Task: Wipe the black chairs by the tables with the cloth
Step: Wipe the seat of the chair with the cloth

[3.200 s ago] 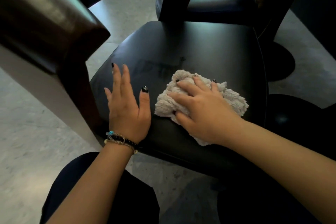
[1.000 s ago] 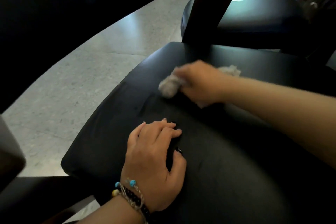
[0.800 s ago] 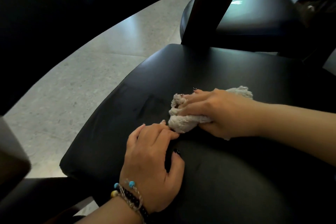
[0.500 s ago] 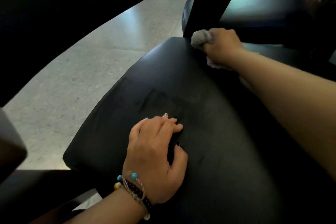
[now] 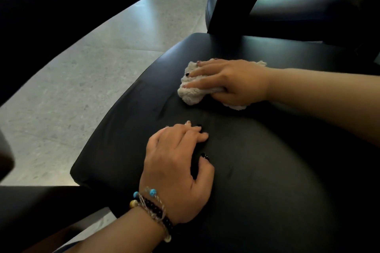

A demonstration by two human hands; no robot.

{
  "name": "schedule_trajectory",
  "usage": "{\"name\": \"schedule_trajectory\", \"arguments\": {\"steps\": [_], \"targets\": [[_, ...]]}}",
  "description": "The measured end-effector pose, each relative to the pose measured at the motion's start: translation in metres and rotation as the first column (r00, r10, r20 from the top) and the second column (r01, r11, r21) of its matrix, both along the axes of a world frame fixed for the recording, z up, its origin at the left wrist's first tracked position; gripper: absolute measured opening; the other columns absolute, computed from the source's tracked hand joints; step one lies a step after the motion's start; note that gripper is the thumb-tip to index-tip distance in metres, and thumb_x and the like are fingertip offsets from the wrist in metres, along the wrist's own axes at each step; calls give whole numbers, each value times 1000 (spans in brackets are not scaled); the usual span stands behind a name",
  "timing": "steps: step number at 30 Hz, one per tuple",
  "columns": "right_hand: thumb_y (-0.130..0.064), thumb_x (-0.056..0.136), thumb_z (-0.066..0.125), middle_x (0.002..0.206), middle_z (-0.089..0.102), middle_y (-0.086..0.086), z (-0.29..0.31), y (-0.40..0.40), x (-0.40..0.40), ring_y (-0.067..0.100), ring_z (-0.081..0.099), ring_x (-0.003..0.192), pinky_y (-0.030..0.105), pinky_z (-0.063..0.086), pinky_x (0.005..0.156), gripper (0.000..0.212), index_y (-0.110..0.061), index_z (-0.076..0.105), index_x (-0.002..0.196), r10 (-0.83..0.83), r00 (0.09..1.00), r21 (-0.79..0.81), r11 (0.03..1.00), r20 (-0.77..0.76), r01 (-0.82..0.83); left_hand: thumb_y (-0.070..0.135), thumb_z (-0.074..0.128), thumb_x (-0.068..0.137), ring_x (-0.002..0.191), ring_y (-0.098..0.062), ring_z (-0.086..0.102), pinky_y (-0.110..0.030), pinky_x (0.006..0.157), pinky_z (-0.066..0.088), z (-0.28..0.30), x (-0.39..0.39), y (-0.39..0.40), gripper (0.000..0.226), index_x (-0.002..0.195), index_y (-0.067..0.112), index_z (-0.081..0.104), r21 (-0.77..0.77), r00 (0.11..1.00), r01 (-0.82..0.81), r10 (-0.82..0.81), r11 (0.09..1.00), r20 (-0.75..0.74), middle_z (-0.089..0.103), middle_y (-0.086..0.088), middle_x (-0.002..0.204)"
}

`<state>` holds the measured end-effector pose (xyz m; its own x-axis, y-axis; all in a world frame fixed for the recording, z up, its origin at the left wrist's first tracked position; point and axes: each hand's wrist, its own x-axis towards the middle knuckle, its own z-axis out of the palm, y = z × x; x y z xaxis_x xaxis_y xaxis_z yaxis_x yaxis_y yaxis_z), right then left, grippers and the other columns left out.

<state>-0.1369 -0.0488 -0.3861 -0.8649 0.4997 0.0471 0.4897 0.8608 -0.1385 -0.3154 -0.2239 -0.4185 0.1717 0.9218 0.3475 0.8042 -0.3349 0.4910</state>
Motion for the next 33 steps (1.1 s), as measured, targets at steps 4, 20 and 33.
{"name": "schedule_trajectory", "arguments": {"steps": [4, 20, 33], "targets": [[-17, 94, 51, 149, 45, 4, -8, 35, -28, 27, 44, 135, 46, 46, 99, 50, -29, 48, 143, -156, 982, 70, 984, -105, 164, 30, 47, 77, 118, -6, 52, -36, 106, 35, -1, 0, 0, 37, 106, 19, 68, 9, 1000, 0, 0, 1000, 4, 62, 10, 113], [-20, 89, 52, 115, 61, -5, -7, 17, -123, 15, 55, 105, 30, 42, 86, 41, -30, 56, 129, -179, 971, -243, 960, -159, 138, 28, 48, 75, 121, -6, 52, -33, 104, 35, -2, 0, 1, 39, 106, 19, 68, 33, 1000, -1, 0, 999, 18, 62, 10, 114], [-25, 93, 50, 133, 54, 15, -2, 127, -80, 36, 53, 118, 37, 42, 89, 34, -13, 57, 124, -682, 731, -76, 731, -32, 679, 26, 50, 72, 120, -6, 53, -38, 101, 40, -5, 0, 3, 37, 103, 18, 70, 86, 999, 1, -5, 996, 50, 63, 9, 112]]}}
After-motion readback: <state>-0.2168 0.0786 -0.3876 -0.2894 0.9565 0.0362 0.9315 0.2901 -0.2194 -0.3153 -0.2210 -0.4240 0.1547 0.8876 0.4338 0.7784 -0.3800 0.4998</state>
